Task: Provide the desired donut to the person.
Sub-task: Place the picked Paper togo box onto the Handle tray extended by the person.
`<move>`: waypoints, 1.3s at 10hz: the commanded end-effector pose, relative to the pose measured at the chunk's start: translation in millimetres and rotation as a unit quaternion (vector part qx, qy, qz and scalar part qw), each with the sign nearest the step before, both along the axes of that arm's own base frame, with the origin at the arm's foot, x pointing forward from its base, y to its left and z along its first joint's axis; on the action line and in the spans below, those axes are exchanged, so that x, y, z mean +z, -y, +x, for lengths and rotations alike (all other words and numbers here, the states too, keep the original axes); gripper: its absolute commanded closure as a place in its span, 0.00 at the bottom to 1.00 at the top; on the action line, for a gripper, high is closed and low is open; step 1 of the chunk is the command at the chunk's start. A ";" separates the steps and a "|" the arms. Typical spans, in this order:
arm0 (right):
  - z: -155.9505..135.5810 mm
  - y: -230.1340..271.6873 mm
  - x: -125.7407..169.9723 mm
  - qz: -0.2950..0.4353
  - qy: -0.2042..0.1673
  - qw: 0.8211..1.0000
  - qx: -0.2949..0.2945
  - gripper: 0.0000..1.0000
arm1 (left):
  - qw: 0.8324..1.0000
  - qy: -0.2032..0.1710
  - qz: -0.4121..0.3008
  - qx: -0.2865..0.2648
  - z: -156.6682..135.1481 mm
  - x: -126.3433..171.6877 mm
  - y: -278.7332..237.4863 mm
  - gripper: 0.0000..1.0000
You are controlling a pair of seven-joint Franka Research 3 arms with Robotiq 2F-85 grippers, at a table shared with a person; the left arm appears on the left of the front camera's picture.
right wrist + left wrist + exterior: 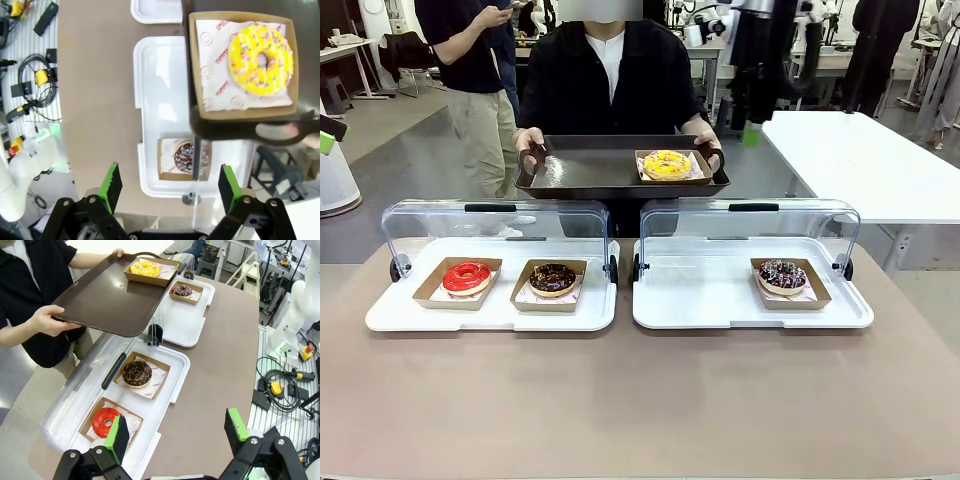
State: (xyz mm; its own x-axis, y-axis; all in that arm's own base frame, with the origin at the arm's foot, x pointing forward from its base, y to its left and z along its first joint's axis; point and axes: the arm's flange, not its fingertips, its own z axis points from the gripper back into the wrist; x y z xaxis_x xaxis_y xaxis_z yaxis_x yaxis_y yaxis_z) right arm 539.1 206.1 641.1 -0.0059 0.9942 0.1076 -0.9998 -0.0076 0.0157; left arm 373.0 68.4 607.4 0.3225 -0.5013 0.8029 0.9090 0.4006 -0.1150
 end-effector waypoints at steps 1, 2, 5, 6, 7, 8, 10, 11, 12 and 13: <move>-28.9 33.4 -22.0 0.026 0.014 1.000 -0.004 0.00 | 1.000 0.003 -0.009 -0.002 -0.7 1.0 1.3 0.00; -35.4 46.8 -26.6 0.033 0.014 0.999 -0.013 0.00 | 1.000 0.003 -0.009 -0.002 -0.7 1.0 1.3 0.00; -51.3 69.0 -37.4 0.041 0.010 0.999 -0.027 0.00 | 1.000 0.003 -0.009 -0.002 -0.7 1.0 1.3 0.00; -51.1 72.5 -39.4 0.042 0.008 0.998 -0.043 0.00 | 1.000 0.003 -0.009 -0.002 -0.7 1.0 1.3 0.00; -49.9 72.7 -40.8 0.042 0.005 0.997 -0.058 0.00 | 1.000 0.003 -0.009 -0.002 -0.7 1.0 1.3 0.00; -42.6 70.7 -32.7 0.027 0.000 0.999 -0.038 0.00 | 1.000 0.003 -0.009 -0.002 -0.7 1.0 1.3 0.00; -42.6 70.7 -32.7 0.027 0.000 0.999 -0.038 0.00 | 1.000 0.003 -0.009 -0.002 -0.7 1.0 1.3 0.00; -42.6 70.7 -32.7 0.027 0.000 0.999 -0.038 0.00 | 1.000 0.003 -0.009 -0.002 -0.7 1.0 1.3 0.00; -42.6 70.7 -32.7 0.027 0.000 0.999 -0.038 0.00 | 1.000 0.003 -0.009 -0.002 -0.7 1.0 1.3 0.00; -42.6 70.7 -32.7 0.027 0.000 0.999 -0.038 0.00 | 1.000 0.003 -0.009 -0.002 -0.7 1.0 1.3 0.00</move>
State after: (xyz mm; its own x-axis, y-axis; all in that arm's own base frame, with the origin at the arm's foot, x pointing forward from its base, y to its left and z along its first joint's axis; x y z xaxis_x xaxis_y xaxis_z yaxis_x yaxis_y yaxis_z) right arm 494.4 134.9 607.2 0.0740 0.9836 0.1648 -0.9973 0.0726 0.0144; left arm 373.0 68.3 607.5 0.3224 -0.5017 0.8027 0.9091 0.4005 -0.1148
